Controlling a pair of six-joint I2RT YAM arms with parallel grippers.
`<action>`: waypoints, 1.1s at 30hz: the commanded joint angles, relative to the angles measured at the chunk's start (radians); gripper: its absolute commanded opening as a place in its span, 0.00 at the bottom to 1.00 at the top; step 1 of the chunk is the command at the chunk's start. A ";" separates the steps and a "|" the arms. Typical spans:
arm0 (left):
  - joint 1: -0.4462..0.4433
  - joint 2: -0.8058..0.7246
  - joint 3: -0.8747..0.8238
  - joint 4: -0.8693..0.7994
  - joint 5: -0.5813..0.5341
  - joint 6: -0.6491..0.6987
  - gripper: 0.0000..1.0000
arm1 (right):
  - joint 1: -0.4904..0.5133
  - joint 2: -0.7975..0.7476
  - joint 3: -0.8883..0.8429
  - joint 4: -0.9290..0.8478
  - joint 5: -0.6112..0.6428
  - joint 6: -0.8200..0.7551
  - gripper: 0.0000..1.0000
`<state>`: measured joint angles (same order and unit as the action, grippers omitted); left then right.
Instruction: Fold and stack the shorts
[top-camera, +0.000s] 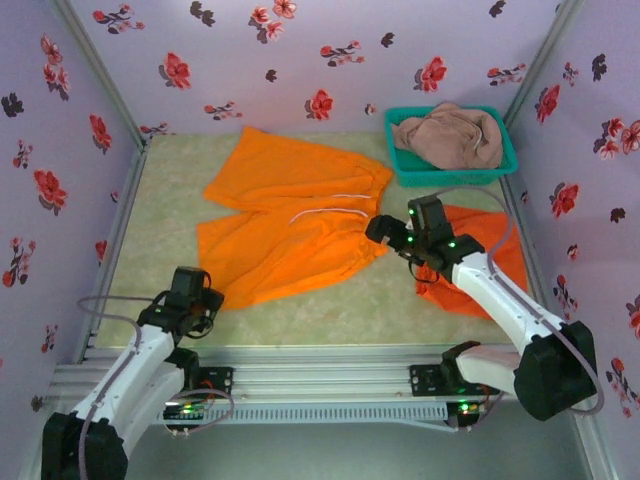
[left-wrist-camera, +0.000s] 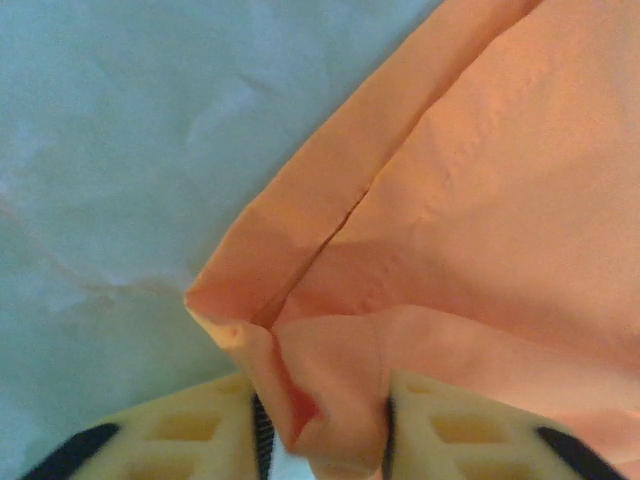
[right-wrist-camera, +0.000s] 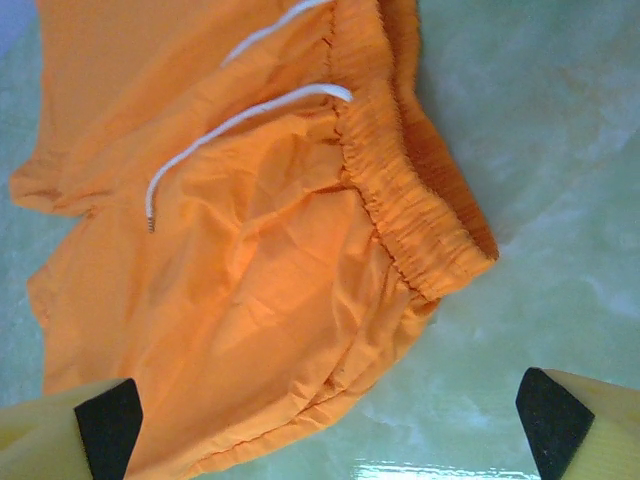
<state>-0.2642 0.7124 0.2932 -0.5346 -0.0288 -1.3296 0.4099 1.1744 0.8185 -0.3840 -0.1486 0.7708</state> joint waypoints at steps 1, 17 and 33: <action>0.004 0.008 0.002 0.033 -0.038 0.039 0.22 | -0.006 0.042 -0.035 0.044 0.010 0.075 0.97; 0.009 0.010 0.040 0.046 -0.044 0.080 0.00 | -0.026 0.334 -0.047 0.258 0.047 0.254 0.70; 0.024 0.005 0.055 0.050 -0.044 0.120 0.00 | -0.037 0.466 0.014 0.276 0.069 0.253 0.19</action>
<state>-0.2546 0.7208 0.3187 -0.4896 -0.0521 -1.2488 0.3832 1.6283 0.8055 -0.1085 -0.1139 1.0313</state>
